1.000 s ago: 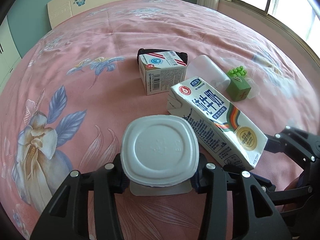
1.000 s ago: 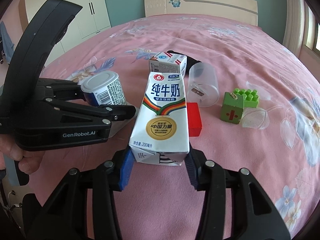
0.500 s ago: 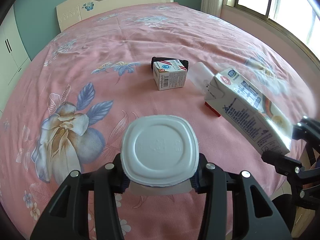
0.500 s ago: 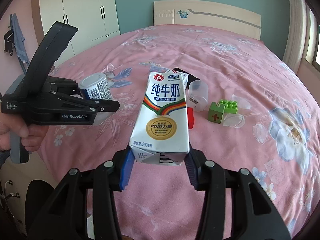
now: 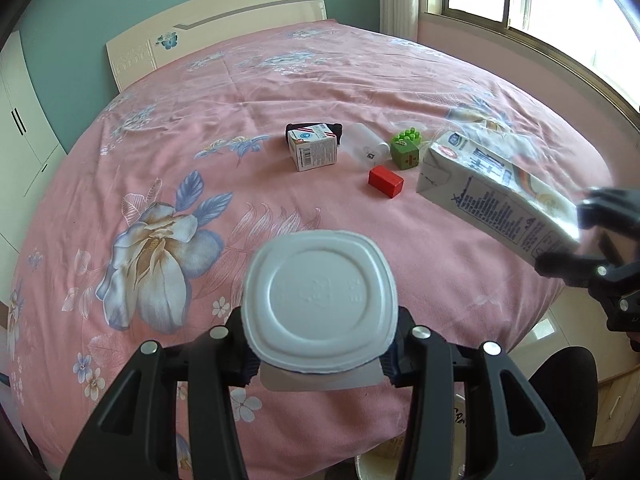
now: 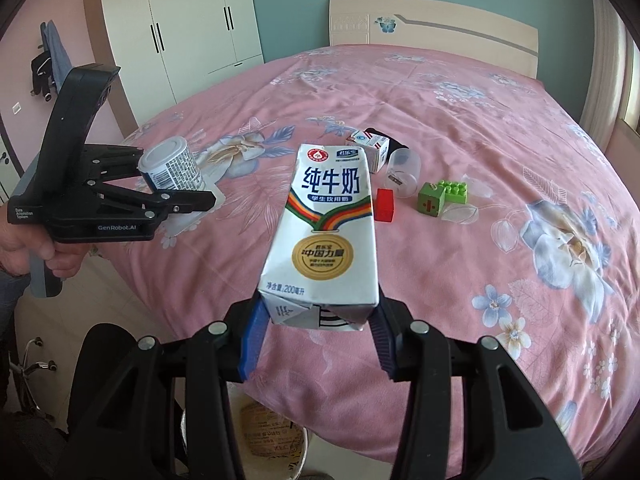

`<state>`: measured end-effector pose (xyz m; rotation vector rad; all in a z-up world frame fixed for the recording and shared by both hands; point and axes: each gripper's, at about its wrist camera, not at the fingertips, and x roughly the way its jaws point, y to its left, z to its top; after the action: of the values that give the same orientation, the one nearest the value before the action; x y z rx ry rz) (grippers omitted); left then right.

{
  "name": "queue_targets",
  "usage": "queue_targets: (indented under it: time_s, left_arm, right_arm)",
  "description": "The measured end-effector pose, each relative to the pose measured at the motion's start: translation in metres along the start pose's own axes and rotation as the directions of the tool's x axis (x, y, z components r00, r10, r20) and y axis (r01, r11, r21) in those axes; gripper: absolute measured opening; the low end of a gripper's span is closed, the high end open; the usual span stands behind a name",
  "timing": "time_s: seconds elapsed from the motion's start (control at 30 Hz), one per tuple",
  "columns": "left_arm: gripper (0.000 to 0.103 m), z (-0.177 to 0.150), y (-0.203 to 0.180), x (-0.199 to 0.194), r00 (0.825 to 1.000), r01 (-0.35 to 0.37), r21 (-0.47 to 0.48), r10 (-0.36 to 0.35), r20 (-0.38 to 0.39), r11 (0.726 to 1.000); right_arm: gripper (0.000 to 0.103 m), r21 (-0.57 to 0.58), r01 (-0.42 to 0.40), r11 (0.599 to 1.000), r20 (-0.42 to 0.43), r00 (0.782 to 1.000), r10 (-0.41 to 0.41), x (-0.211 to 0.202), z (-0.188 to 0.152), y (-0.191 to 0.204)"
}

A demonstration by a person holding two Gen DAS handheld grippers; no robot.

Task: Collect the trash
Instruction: 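Carry the yogurt cup and milk carton with both tools over the white bin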

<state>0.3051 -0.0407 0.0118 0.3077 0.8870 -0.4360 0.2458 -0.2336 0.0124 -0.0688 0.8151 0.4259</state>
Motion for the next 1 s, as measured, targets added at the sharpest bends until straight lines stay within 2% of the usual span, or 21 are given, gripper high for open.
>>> queue_targets:
  time_s: [0.57,1.0]
  left_arm:
    - [0.049,-0.08,-0.028,-0.034,0.998,0.041,0.032,-0.039,-0.039,0.999]
    - [0.049,-0.153,-0.069,-0.054,0.988,0.132,0.041,-0.128,-0.087,0.99]
  right_arm:
    - [0.047,-0.08,-0.048,0.996,-0.06,0.997,0.043,-0.072,-0.068,0.038]
    - [0.047,-0.082,-0.103,0.991,-0.128,0.988,0.092,-0.096,-0.129,0.073]
